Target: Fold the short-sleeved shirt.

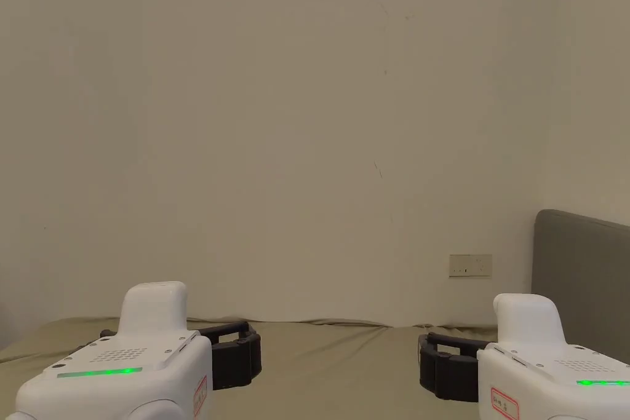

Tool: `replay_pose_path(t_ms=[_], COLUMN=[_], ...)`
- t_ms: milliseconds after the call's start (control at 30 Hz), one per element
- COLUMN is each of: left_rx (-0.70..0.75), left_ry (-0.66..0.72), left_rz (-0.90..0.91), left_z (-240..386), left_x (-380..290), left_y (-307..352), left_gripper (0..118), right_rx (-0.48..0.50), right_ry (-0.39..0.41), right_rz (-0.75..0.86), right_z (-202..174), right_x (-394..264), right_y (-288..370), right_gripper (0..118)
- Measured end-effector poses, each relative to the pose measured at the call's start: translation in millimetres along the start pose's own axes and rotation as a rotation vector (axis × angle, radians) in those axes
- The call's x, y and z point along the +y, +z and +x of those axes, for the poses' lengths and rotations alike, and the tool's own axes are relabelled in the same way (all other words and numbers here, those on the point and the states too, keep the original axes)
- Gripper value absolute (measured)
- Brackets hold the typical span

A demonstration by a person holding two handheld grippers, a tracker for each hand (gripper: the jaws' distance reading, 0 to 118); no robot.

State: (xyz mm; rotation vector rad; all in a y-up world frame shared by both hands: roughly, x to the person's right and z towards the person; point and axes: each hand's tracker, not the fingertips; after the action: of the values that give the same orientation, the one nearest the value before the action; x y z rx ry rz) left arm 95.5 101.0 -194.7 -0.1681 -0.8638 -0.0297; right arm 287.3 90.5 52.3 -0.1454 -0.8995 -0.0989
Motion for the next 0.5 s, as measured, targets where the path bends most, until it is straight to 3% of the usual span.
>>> replay_pose_path(t_ms=[200, 500], left_rx=[0.006, -0.065], left_ry=[-0.002, 0.036], left_rz=[0.008, -0.015], left_z=[-1.4, 0.4], left_x=[1.8, -0.3], left_y=[1.1, -0.1], left_gripper=[118, 118], right_rx=[0.024, 0.035], right_ry=[-0.06, -0.052], right_rz=[-0.017, -0.015], right_z=[3.1, 0.9], right_x=[-2.1, 6.7], right_y=[-0.6, -2.9], right_gripper=[118, 118])
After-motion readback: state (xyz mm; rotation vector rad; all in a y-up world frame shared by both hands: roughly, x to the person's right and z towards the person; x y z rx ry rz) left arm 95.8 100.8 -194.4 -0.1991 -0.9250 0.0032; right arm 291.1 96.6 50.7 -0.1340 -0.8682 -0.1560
